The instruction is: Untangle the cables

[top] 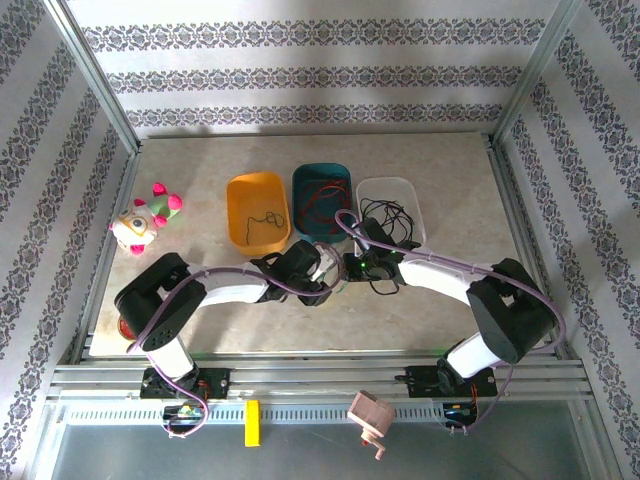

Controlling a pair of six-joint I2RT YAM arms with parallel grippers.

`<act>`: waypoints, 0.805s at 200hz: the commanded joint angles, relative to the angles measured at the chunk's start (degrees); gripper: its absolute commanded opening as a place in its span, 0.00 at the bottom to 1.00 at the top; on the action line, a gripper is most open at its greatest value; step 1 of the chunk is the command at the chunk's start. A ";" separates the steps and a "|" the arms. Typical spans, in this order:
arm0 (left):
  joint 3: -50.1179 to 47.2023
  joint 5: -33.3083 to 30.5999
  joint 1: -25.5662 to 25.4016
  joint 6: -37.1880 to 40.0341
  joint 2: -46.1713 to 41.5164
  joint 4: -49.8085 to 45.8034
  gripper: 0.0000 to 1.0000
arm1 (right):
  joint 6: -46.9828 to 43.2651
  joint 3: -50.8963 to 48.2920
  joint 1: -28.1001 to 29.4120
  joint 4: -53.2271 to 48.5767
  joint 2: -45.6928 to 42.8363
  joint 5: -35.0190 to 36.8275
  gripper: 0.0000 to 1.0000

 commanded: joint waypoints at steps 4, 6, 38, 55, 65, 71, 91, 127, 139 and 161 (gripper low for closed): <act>1.60 -3.76 -0.41 0.41 2.18 1.79 0.46 | 0.45 -0.47 -0.44 -0.86 0.23 -0.86 0.17; 1.52 -3.82 -0.41 0.36 2.30 1.96 0.44 | 0.45 -0.54 -0.43 -0.84 0.12 -0.82 0.16; 0.64 -3.71 -0.24 -0.39 3.31 3.84 0.12 | 0.60 -1.15 -0.62 -0.54 -1.50 -0.17 0.04; -0.02 -2.98 -0.07 -1.39 2.36 4.58 0.03 | 0.88 -1.44 -0.96 -0.53 -2.26 0.38 0.02; -0.42 -2.02 0.11 -1.86 0.91 4.95 0.00 | 1.37 -1.69 -1.09 -0.45 -2.67 1.09 0.01; -0.72 -1.18 0.26 -2.27 -0.23 5.15 0.00 | 1.67 -1.87 -1.35 -0.25 -2.97 1.44 0.01; -1.90 4.91 1.61 -3.63 -5.02 6.54 0.00 | 3.15 -2.86 -2.12 0.65 -4.38 3.35 0.00; -1.72 19.18 6.27 -7.18 -12.30 6.59 0.00 | 5.40 -4.06 -5.30 2.75 -6.00 2.99 0.00; -1.90 23.87 8.59 -9.00 -13.85 7.15 0.00 | 5.79 -4.21 -6.37 3.01 -6.45 2.74 0.00; -2.83 33.15 13.02 -14.03 -15.98 10.77 0.00 | 6.49 -4.81 -7.96 3.30 -7.21 2.63 0.00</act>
